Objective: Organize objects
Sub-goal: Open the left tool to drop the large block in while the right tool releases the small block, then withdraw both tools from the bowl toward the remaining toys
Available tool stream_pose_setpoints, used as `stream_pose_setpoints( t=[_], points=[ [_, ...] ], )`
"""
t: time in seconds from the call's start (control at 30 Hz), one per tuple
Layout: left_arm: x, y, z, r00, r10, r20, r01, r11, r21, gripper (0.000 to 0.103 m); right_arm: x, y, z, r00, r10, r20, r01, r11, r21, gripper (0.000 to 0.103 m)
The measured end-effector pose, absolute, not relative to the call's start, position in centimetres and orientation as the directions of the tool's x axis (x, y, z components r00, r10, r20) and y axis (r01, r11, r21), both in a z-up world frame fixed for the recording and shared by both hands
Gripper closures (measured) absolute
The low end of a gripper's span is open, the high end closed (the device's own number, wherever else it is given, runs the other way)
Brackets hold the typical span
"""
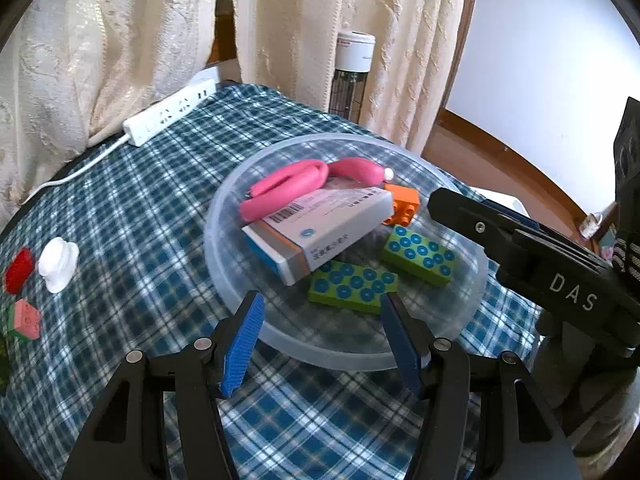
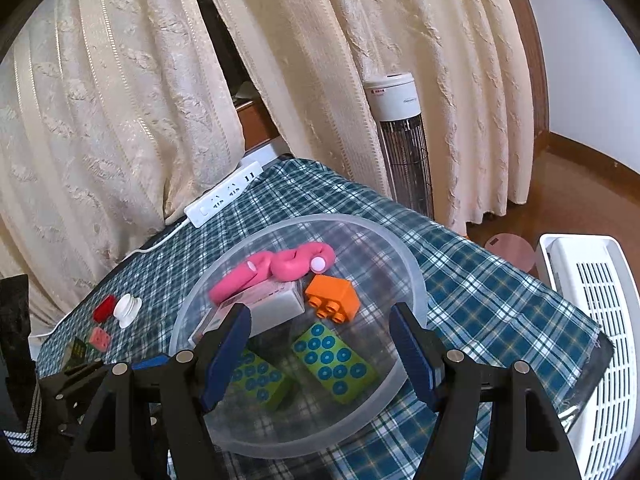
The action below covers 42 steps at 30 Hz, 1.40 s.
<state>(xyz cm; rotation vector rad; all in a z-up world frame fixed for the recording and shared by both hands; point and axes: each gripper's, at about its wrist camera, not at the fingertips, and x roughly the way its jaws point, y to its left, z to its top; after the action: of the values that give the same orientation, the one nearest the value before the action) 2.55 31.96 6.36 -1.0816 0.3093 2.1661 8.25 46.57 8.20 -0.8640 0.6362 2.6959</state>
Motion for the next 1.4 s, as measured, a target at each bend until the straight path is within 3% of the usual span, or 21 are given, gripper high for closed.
stream_pose_setpoints(
  t=[0.63,0.8,1.4],
  points=[
    [2.5,27.7,7.5,-0.517,0.421,-0.745,-0.6,-0.799,-0.035,0.035,7.5,42.8,8.9,-0.794,0.068,-0.604,-0.305,-0.904,0.301,0.028],
    [2.1,26.1,7.5,-0.537,0.399,-0.743,-0.561,-0.827,-0.039,0.027,7.2,41.8,9.1,-0.793,0.059,-0.606,-0.293,-0.909,0.295,0.024],
    [1.4,19.8,8.0,-0.614,0.319,-0.722,-0.45,-0.893,-0.012,0.026,5.6,36.9,9.6,-0.781,0.012,-0.624,-0.225,-0.938,0.263,0.021]
  ],
)
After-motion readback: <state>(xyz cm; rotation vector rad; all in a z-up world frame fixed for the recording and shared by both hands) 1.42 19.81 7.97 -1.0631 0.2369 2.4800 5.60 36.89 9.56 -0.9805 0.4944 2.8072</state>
